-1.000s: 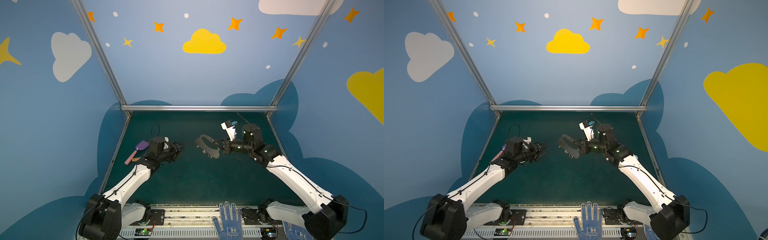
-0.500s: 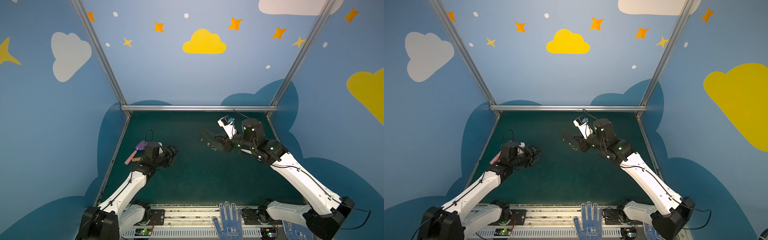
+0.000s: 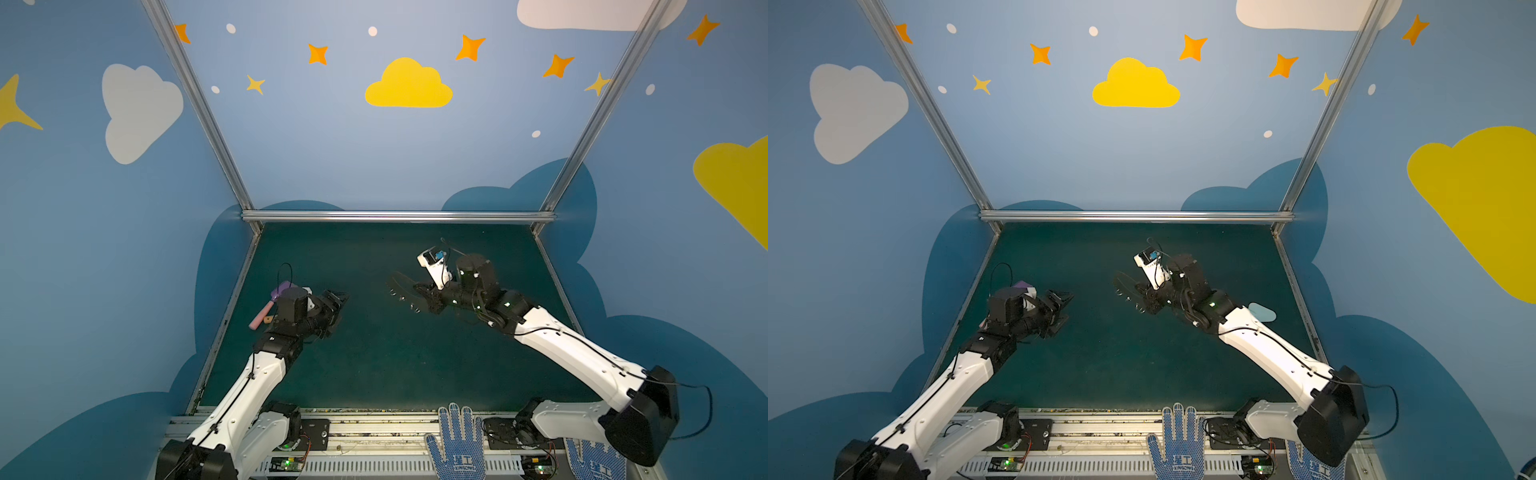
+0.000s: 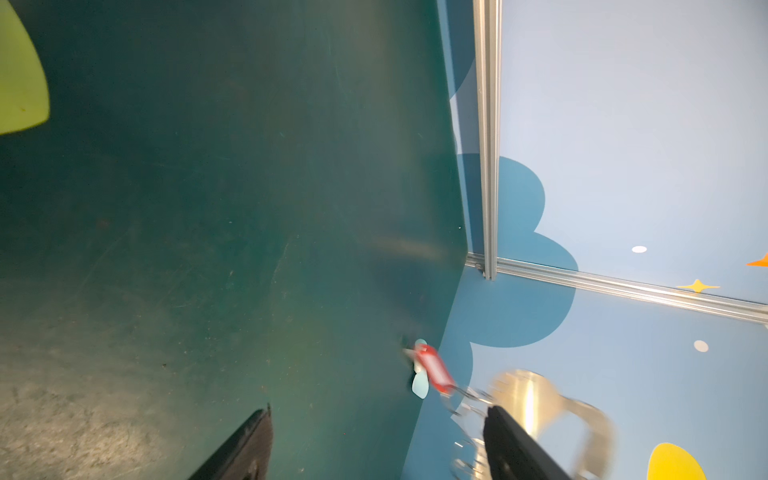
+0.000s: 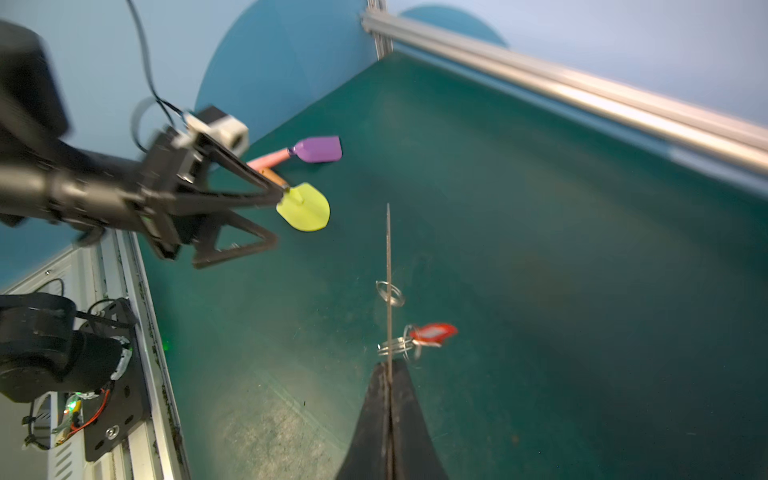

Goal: Put the keys on the keyring

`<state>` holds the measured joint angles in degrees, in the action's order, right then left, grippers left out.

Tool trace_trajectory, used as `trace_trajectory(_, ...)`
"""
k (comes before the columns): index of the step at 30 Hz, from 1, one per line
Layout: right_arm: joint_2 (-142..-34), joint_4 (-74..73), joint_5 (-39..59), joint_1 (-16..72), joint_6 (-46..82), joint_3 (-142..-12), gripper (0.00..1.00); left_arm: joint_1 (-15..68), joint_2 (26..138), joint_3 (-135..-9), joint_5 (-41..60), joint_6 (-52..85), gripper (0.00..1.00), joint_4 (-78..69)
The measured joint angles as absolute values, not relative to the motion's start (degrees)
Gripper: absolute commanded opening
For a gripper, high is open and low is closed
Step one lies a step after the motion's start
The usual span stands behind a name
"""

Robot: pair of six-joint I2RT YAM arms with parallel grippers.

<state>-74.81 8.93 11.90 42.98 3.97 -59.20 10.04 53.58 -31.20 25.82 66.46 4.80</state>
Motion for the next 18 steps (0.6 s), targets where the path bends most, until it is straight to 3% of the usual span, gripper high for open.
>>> trace_trajectory(12,-88.8,-11.8,18.7,44.4,16.9,-56.1,0.0,9.0,52.3,-31.2,25.1,66.7,0.81,7.0)
trace_trajectory(18,-94.9,-21.3,20.8,40.1,22.7,-54.0,0.0,9.0,52.3,-31.2,25.1,66.9,0.82,7.2)
